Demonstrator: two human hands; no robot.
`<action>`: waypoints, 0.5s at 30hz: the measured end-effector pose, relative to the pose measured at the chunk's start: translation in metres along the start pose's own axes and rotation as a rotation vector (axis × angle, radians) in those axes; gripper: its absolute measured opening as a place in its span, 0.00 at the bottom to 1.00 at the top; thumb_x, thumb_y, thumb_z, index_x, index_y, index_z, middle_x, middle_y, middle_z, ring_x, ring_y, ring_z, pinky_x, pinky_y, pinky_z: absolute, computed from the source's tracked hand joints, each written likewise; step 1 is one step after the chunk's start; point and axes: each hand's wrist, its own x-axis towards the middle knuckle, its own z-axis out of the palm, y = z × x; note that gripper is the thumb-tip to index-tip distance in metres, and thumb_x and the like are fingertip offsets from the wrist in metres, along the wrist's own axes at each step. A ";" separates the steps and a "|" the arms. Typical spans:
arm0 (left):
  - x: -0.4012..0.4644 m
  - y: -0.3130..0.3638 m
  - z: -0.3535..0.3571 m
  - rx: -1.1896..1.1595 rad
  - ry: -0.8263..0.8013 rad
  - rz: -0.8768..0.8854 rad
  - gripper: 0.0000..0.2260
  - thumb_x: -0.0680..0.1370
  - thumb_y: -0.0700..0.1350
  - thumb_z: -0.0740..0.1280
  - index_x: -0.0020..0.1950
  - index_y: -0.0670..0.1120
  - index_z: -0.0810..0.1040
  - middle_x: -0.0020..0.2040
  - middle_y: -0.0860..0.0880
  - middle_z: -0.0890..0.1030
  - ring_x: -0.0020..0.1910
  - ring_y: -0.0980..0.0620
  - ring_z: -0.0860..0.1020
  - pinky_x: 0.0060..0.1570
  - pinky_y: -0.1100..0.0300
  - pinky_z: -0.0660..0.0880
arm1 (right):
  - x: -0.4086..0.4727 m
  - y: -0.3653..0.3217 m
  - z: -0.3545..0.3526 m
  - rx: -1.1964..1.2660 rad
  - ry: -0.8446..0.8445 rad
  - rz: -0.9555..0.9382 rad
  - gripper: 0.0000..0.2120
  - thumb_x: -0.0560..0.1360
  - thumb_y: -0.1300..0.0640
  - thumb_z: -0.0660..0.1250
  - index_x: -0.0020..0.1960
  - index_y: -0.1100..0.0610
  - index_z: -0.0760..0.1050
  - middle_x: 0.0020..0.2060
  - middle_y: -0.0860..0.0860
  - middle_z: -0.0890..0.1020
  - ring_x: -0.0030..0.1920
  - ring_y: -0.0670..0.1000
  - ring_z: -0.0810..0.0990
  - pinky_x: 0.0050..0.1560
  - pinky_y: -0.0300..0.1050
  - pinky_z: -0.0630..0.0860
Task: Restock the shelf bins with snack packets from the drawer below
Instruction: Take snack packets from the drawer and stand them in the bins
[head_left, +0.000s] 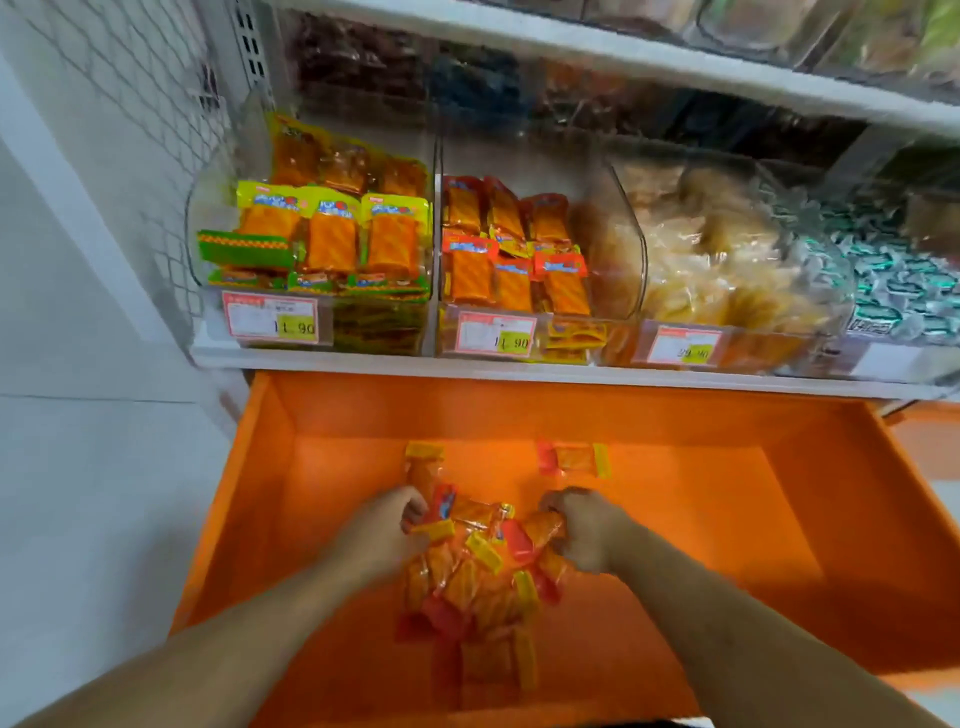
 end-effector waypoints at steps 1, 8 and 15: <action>0.008 -0.008 0.010 0.001 -0.019 -0.031 0.11 0.77 0.49 0.76 0.54 0.51 0.77 0.46 0.56 0.79 0.44 0.58 0.78 0.39 0.74 0.69 | 0.011 0.007 0.010 -0.025 -0.053 0.012 0.25 0.74 0.51 0.70 0.71 0.50 0.75 0.67 0.54 0.78 0.68 0.57 0.77 0.66 0.48 0.75; 0.052 -0.044 0.049 0.097 -0.100 -0.100 0.17 0.75 0.47 0.74 0.63 0.49 0.79 0.56 0.52 0.81 0.56 0.51 0.80 0.55 0.56 0.74 | 0.072 0.041 0.055 -0.165 -0.078 -0.002 0.38 0.76 0.55 0.70 0.82 0.46 0.59 0.81 0.50 0.62 0.80 0.57 0.62 0.78 0.53 0.65; 0.079 -0.067 0.072 0.183 -0.061 -0.150 0.21 0.63 0.55 0.77 0.53 0.54 0.78 0.54 0.51 0.82 0.55 0.47 0.80 0.56 0.50 0.77 | 0.092 0.046 0.069 -0.366 0.018 -0.049 0.46 0.74 0.59 0.74 0.83 0.50 0.51 0.79 0.54 0.59 0.78 0.60 0.60 0.75 0.56 0.66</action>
